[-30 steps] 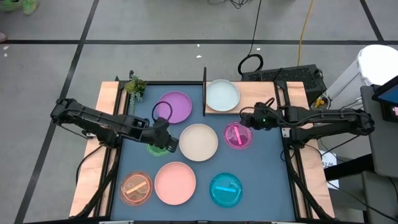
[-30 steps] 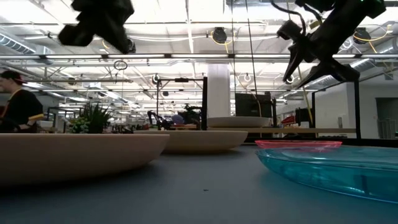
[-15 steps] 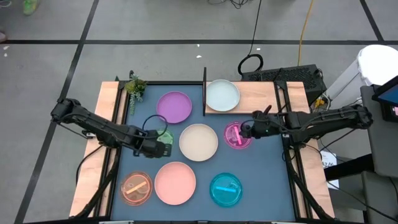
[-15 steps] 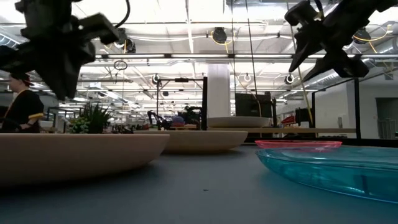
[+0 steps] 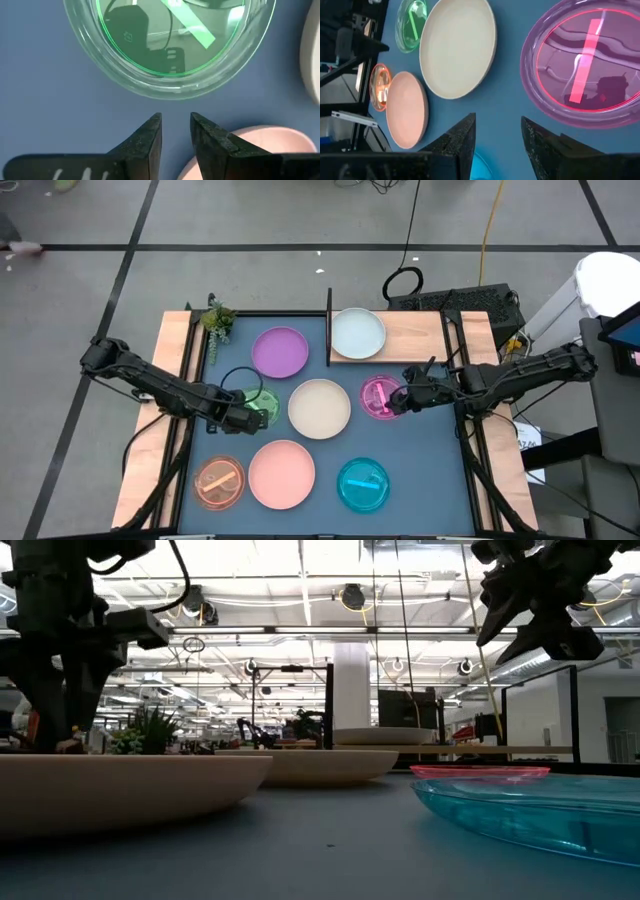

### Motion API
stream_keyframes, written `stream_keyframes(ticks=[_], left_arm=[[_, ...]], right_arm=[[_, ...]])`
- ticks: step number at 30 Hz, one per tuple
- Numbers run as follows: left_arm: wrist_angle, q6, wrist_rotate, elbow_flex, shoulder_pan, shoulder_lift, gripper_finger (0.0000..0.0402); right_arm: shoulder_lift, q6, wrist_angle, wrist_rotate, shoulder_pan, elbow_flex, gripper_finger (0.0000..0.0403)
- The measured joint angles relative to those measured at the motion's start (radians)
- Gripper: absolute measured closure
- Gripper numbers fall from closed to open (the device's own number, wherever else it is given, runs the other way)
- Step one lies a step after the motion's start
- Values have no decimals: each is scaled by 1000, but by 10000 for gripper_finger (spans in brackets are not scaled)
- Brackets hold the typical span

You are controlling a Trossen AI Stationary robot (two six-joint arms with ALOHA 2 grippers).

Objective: Place and stack plates onto a shelf
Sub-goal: Put the green plate on the shelf

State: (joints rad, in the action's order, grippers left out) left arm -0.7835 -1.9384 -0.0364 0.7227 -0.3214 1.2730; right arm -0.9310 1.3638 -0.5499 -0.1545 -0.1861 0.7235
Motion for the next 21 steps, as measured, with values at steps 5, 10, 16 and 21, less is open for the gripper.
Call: stream_keyframes(ticks=[5, 10, 16, 21], left_arm=[[-64, -69, -42, -51, 5, -71, 295], [-80, -87, -64, -131, 25, -178, 295], [-80, -84, -69, -216, 64, -284, 261], [-73, -76, -85, -259, 85, -314, 216]], right_arm=[[0, -13, 0, -4, -20, 0, 261], [0, -32, -1, -7, -20, 0, 261], [0, -45, 0, -26, -20, 0, 261], [0, -49, 0, -33, -20, 0, 261]])
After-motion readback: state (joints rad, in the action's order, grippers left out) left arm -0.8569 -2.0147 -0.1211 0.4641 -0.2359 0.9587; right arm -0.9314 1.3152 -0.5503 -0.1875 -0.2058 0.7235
